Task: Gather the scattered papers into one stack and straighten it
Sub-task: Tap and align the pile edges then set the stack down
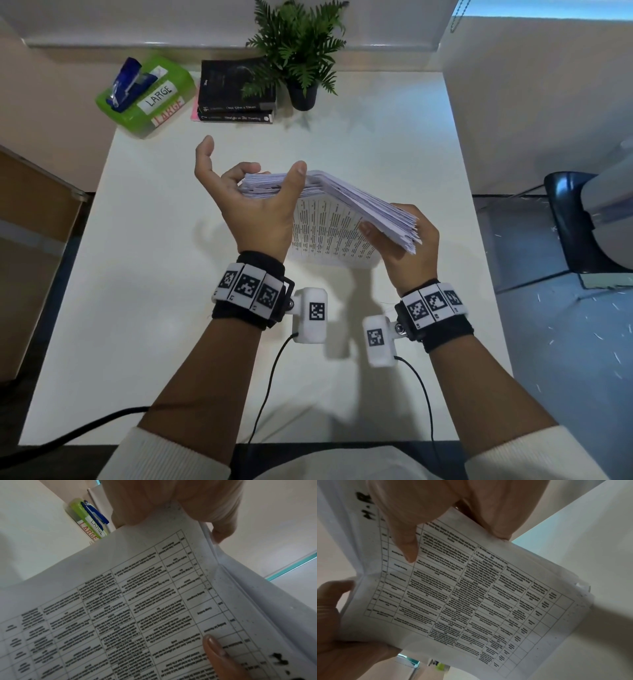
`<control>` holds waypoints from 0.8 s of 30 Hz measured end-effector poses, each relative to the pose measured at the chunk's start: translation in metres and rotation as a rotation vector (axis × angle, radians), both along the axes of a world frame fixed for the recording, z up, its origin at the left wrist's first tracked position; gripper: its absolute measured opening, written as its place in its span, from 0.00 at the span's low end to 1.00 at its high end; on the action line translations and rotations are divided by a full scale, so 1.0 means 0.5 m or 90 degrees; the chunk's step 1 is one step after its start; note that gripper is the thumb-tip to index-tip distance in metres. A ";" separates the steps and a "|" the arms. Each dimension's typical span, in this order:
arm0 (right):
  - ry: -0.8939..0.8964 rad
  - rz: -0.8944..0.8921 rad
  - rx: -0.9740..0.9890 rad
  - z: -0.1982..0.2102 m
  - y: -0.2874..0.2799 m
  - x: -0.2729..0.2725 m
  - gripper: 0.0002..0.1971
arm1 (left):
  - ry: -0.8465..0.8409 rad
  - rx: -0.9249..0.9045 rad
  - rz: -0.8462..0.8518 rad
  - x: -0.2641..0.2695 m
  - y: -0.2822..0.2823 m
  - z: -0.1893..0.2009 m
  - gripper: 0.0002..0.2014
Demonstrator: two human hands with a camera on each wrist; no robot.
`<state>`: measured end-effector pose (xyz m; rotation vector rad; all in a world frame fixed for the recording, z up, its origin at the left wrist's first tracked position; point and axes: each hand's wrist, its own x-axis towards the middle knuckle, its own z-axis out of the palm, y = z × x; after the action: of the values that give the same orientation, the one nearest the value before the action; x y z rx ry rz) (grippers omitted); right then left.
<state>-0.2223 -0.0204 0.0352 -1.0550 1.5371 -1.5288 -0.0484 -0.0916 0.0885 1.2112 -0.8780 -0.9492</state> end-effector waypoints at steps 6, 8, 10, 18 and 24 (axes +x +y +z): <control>-0.013 0.012 -0.003 0.000 0.002 0.001 0.15 | -0.082 0.022 -0.014 0.005 0.007 0.000 0.60; -0.022 0.012 0.000 0.000 0.001 0.003 0.15 | -0.122 0.019 -0.007 0.006 0.007 0.001 0.62; -0.036 0.013 -0.004 0.000 0.000 0.002 0.15 | -0.134 0.017 -0.006 0.007 0.010 0.004 0.62; -0.010 0.028 -0.006 0.006 0.004 0.000 0.14 | -0.233 0.050 0.003 0.005 0.008 0.011 0.60; 0.005 0.035 -0.016 0.004 -0.005 0.000 0.13 | -0.283 0.050 -0.047 0.017 0.005 0.011 0.56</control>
<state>-0.2225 -0.0229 0.0372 -1.1088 1.4855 -1.5114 -0.0399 -0.0891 0.0942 1.4968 -1.2507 -0.7890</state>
